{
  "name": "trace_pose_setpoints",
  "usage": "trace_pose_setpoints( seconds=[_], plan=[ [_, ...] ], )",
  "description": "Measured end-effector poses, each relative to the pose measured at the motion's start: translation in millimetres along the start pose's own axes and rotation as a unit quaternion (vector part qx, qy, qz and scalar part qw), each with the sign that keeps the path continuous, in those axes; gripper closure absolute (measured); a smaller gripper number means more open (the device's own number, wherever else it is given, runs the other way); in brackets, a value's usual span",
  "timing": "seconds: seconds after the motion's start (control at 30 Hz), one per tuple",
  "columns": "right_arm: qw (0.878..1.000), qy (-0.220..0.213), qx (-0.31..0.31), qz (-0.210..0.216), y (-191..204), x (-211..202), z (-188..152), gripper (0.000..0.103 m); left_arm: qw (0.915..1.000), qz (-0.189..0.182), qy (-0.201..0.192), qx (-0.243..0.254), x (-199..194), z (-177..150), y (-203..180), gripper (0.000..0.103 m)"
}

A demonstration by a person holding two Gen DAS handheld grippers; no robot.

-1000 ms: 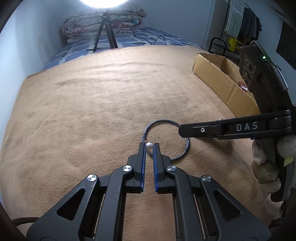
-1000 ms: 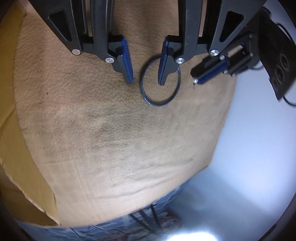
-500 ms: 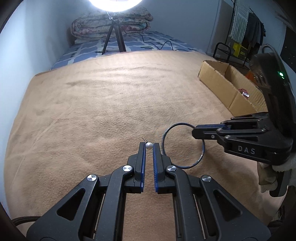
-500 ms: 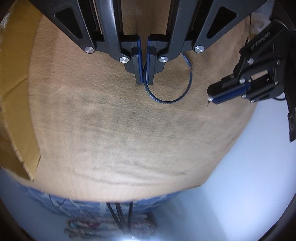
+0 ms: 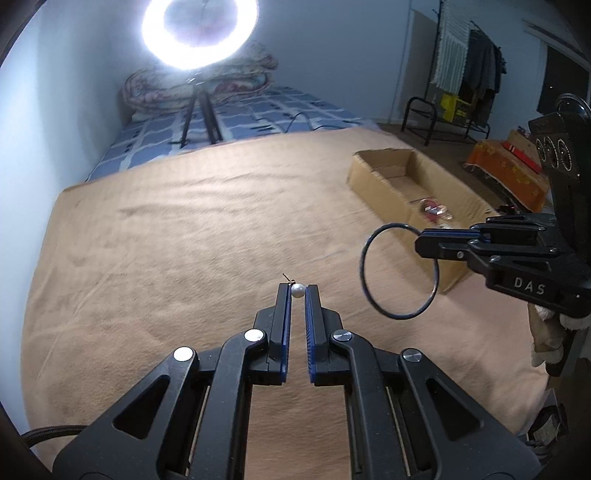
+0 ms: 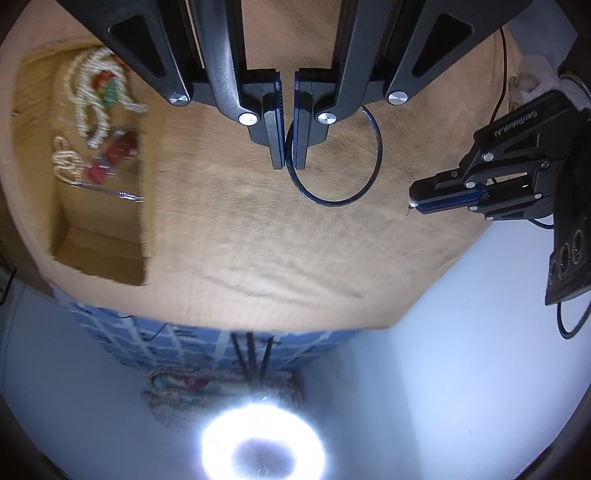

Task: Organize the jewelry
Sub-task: 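Carry the bangle over the box with the left gripper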

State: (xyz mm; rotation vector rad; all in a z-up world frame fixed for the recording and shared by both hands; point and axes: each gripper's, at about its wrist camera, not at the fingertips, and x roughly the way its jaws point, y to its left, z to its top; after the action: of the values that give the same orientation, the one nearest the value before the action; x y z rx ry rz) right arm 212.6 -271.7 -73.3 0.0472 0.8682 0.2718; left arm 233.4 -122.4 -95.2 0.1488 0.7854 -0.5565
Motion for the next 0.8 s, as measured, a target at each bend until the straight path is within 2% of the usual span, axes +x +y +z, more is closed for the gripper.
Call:
trace_pose_setpoints(
  seconds=[0.37,0.8],
  plan=[
    [0.997,-0.032,0.04,-0.05,-73,-66,-12,0.102,0.9981,-0.052,-0.009,0.031,11,25,-75,0.098],
    [0.991,-0.038,0.067,-0.106,-151,-97,-22,0.102,0.9946,-0.086,-0.001,0.057,43,47,-146,0.098]
  ],
)
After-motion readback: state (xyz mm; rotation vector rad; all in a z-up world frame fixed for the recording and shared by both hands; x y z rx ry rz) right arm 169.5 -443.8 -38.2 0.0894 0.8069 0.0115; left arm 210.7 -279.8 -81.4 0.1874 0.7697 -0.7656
